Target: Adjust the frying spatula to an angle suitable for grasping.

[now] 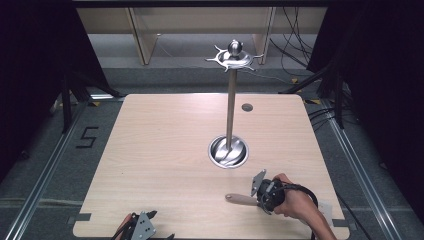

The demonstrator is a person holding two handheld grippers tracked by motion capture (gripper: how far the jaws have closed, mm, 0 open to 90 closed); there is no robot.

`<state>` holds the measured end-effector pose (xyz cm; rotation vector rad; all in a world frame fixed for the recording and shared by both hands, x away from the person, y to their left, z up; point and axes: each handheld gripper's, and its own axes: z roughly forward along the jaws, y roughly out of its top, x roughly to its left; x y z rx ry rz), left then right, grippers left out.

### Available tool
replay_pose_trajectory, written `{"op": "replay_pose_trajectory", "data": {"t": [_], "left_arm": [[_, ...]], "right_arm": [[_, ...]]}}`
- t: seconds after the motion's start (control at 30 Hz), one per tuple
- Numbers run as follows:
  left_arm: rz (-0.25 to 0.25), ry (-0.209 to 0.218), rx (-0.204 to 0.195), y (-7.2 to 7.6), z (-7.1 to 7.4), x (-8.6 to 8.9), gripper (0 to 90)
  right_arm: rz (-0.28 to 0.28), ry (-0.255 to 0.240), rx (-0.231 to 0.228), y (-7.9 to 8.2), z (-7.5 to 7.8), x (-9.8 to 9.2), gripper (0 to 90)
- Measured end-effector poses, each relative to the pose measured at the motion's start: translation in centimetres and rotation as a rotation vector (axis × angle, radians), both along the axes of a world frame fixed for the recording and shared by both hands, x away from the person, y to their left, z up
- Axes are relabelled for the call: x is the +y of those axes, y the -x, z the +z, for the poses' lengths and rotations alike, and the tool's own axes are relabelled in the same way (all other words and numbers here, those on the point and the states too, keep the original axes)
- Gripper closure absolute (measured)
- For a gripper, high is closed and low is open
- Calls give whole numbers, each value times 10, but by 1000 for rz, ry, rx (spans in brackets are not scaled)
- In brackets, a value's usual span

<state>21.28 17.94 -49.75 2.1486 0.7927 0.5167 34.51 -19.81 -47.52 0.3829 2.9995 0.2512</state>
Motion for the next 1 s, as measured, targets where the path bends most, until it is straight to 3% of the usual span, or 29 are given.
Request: {"op": "replay_pose_trajectory", "data": {"t": [0.1, 0.17, 0.2, 0.33, 0.4, 0.47, 0.5, 0.53, 0.6, 0.63, 0.7, 0.77, 0.87, 0.93, 0.97, 1.0], "left_arm": [[-16, -7, -4, -1, 1, 1, 156], [-5, 9, 1, 0, 0, 0, 156], [-11, -7, 8, 0, 1, 1, 156], [-8, -6, 9, 0, 1, 1, 156], [-10, -6, 6, 0, 1, 1, 156], [-7, 5, -6, 0, 0, 0, 156], [-7, -4, 10, 0, 2, 1, 156], [-7, 0, -12, 0, 1, 1, 156], [-6, 1, -11, 0, 1, 1, 156], [-6, -2, 11, 0, 2, 1, 156], [-7, -13, -20, -1, 1, 2, 156], [-2, -6, -13, -1, 1, 2, 157], [-9, -2, -16, -1, 1, 1, 156], [-10, -5, -14, -1, 1, 1, 156], [-5, -2, 16, 1, 1, 1, 156], [-5, -4, 11, 1, 1, 1, 157]], "right_arm": [[39, 11, 11, -4, 0, 3, 740], [19, 40, 16, -3, 1, 5, 741], [56, 44, 10, -5, 0, 6, 744], [34, 54, 10, -3, 1, 7, 748], [65, 36, 2, -4, 0, 7, 750], [62, 37, 1, -3, 1, 7, 750], [59, 29, -9, -2, 0, 6, 750], [59, 29, -7, -2, 1, 5, 751], [46, 29, -12, -1, 3, 4, 751], [50, -1, -25, -2, 4, 2, 751], [33, -47, -48, -2, 11, -4, 752], [-20, -91, -39, -1, 18, -10, 752], [-21, -153, -86, -2, 28, -20, 753], [-70, -198, -103, 1, 37, -27, 753], [-68, -221, -122, 0, 40, -31, 753], [-70, -228, -135, 1, 42, -33, 753]]}}
